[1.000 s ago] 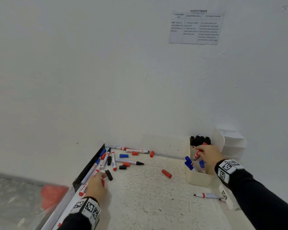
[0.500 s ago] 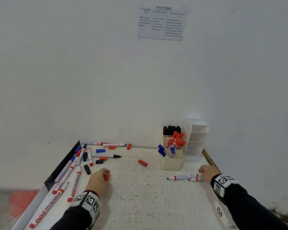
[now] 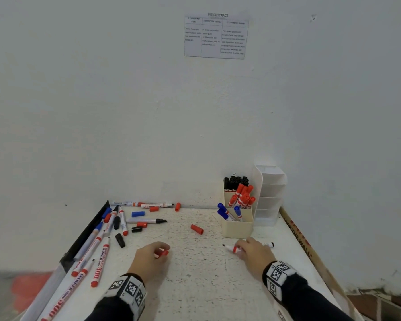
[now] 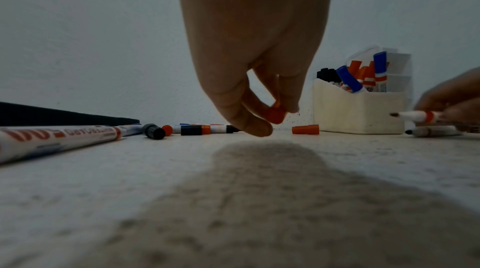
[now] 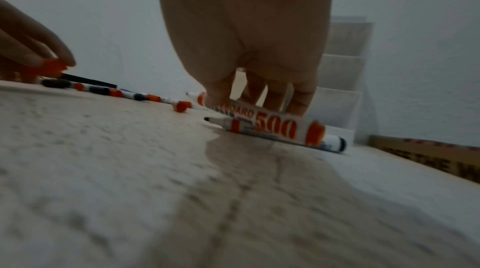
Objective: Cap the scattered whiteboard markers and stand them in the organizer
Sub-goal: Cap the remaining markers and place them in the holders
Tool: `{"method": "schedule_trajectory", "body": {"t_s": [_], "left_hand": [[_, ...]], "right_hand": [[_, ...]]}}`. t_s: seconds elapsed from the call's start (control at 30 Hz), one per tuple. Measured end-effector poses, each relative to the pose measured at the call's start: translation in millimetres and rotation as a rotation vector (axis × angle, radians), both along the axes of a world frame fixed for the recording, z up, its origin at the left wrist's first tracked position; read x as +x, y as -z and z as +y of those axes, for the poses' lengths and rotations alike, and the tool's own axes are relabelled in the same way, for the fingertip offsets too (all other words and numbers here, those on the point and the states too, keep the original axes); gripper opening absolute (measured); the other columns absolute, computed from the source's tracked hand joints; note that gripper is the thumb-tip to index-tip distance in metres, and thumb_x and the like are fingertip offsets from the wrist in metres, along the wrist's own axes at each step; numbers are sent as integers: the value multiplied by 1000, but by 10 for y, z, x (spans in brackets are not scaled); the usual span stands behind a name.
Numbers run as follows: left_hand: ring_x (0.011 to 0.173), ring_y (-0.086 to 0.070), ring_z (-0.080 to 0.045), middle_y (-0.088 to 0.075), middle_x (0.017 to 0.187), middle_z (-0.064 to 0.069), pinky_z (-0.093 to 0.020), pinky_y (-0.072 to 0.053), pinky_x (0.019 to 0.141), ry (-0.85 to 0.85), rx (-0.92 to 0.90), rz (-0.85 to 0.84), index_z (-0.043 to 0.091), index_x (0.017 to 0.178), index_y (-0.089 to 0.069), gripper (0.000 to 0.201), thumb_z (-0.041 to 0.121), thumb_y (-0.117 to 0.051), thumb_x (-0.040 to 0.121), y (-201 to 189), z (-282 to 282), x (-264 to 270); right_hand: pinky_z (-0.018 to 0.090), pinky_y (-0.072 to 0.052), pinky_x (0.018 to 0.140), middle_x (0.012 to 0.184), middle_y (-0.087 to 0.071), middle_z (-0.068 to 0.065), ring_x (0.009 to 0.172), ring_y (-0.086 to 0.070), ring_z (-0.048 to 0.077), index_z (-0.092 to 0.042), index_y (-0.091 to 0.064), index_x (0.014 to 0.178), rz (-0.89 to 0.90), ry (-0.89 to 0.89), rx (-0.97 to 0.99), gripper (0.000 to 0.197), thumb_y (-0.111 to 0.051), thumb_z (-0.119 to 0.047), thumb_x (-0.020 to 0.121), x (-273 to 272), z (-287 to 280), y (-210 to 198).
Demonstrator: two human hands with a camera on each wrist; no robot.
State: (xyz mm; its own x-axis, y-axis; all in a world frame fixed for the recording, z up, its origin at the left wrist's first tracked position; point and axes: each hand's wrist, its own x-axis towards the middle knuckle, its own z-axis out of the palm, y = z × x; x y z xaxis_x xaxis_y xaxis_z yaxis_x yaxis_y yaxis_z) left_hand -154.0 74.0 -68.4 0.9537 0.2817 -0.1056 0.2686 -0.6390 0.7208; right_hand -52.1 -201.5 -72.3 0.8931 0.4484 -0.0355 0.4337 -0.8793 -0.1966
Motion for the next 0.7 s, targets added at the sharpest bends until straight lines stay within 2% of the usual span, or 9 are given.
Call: {"method": "schedule_trajectory", "body": {"t_s": [0.07,0.13,0.23,0.33,0.4,0.53,0.63,0.7], "left_hand": [[86,-55,-4,-57,94,10,-8,-39,75,40,-25,-4,32,103,-52,27,16,-64,85,-25,-36,-7],[84,-53,1,-57,95,12,-5,-40,71,70,-17,-18,29,107,-56,31,17,-69,82,-46,-88,-12],[88,-54,1,-57,93,16,-9,-42,82,137,-2,-43,23,111,-63,30,19,-69,82,-63,-185,-17],[85,-56,1,-59,87,19,-12,-44,86,184,-24,-61,26,104,-66,27,16,-70,80,-76,-258,-33],[81,-56,2,-60,83,18,-10,-44,81,211,-23,-49,33,94,-65,25,13,-70,80,-76,-282,-39],[80,-54,4,-58,82,21,-7,-41,75,203,11,-71,33,98,-65,24,15,-69,81,-69,-320,-51],[80,-56,2,-60,82,19,-7,-42,74,260,0,-69,42,82,-58,28,16,-69,81,-71,-383,-52],[78,-56,2,-61,83,18,-8,-43,74,305,4,-66,36,91,-65,22,16,-67,82,-71,-436,-44]], "right_hand": [[27,-46,84,116,-46,-2,92,-55,16,-28,-44,127,30,-94,105,30,-34,-30,99,-64,129,-41],[21,-44,79,111,-46,-4,92,-54,13,-30,-46,126,40,-161,177,31,-32,-34,99,-103,250,-87],[18,-38,77,107,-51,-9,94,-49,6,-30,-49,127,28,-275,192,32,-36,-36,98,-169,425,-139],[19,-38,78,107,-54,-10,98,-52,9,-31,-50,127,-3,-351,164,33,-38,-38,97,-241,508,-133],[20,-40,81,113,-56,-7,102,-53,11,-31,-51,127,-2,-359,163,34,-38,-38,97,-266,491,-115],[24,-42,85,114,-56,-6,105,-53,11,-31,-51,127,-3,-381,157,34,-39,-39,96,-317,411,-100],[25,-42,84,115,-56,-6,106,-53,12,-32,-51,127,-37,-371,142,34,-38,-39,96,-352,394,-106],[26,-42,85,116,-57,-4,105,-54,14,-30,-52,126,-29,-403,123,34,-38,-38,96,-387,402,-117]]}}
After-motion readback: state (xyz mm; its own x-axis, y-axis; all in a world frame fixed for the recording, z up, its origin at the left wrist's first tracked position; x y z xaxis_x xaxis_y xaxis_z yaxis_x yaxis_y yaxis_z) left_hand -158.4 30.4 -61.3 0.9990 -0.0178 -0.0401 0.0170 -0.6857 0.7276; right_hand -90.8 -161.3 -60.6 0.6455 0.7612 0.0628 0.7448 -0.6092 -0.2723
